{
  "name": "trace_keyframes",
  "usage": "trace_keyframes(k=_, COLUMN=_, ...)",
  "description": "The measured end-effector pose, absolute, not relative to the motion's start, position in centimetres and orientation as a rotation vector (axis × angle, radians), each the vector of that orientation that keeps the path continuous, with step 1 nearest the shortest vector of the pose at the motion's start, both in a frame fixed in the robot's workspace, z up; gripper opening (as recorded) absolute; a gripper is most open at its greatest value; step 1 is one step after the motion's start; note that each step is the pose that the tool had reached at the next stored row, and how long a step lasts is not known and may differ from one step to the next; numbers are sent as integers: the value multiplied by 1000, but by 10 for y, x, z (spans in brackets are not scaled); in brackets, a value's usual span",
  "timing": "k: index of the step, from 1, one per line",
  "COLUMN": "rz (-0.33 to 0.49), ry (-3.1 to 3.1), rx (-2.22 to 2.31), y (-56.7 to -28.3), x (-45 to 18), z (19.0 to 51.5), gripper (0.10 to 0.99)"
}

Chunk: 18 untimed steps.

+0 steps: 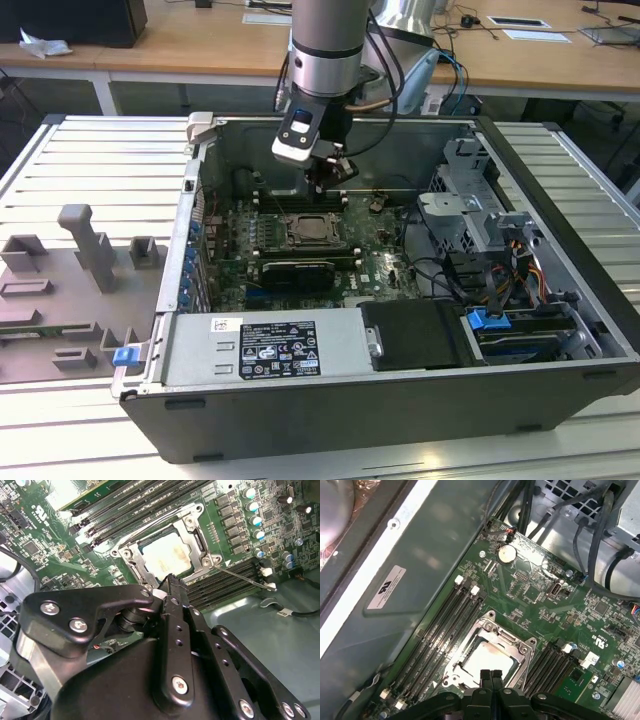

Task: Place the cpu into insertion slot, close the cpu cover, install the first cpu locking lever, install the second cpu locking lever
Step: 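Install the first cpu locking lever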

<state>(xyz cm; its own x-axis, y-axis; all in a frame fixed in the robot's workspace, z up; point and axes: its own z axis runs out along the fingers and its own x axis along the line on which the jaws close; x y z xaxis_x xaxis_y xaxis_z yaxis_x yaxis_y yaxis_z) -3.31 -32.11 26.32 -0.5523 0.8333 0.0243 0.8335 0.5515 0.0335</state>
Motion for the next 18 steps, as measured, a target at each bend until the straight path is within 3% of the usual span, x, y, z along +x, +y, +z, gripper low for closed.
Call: trace_keyframes(k=18, rz=-64, ry=-2818, rx=-1370, y=-321, x=-33, z=263, gripper=106)
